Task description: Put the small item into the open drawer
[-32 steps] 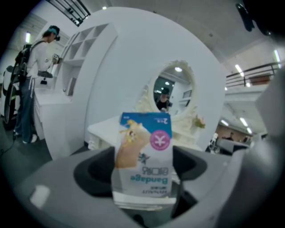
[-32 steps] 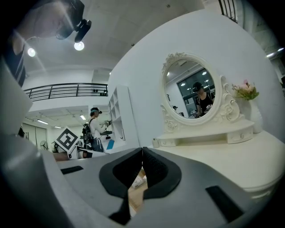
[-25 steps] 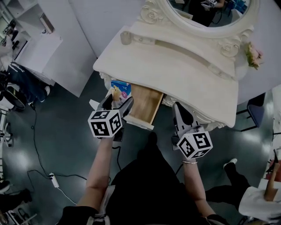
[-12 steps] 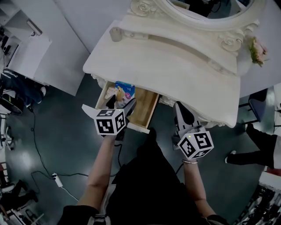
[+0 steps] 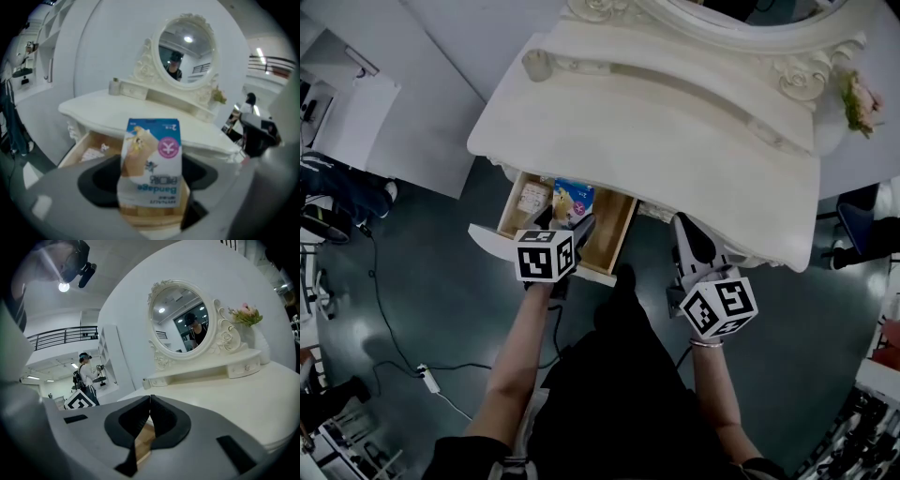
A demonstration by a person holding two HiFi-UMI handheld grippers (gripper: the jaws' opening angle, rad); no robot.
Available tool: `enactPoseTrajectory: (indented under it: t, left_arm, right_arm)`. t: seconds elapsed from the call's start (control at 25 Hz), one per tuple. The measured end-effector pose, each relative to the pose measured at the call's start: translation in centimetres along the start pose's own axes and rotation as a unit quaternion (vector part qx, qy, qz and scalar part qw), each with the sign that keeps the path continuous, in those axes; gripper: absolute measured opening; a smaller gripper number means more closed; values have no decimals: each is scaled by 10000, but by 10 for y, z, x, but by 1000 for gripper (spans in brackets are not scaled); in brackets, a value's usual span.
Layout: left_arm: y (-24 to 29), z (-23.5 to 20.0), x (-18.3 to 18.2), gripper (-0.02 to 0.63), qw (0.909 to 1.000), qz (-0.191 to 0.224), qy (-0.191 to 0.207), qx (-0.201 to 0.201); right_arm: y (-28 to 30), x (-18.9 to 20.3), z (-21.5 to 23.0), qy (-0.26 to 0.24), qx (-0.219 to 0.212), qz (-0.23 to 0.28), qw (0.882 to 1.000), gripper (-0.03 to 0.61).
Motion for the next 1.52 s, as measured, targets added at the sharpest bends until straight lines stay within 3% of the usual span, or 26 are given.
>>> enactPoseTrajectory:
  t: [0.72, 1.52]
  left_arm:
    - [51, -3, 31, 405, 9910, -1267, 289, -318]
    - [108, -26, 47, 405, 9743, -2089, 277, -791]
  right_arm:
    - [8, 7, 20, 164, 72, -93, 9998, 5]
    - [12, 16, 29, 277, -1, -195, 9994, 5]
Point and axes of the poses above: the fingertips, and each gripper's own axes: y forward along the fingers, z to its right, x out of its underside, the point moved 6 cm from there along -y, backward along the fingers, and after that the axes turned 8 degrees about -y, right-handed, at the moved point
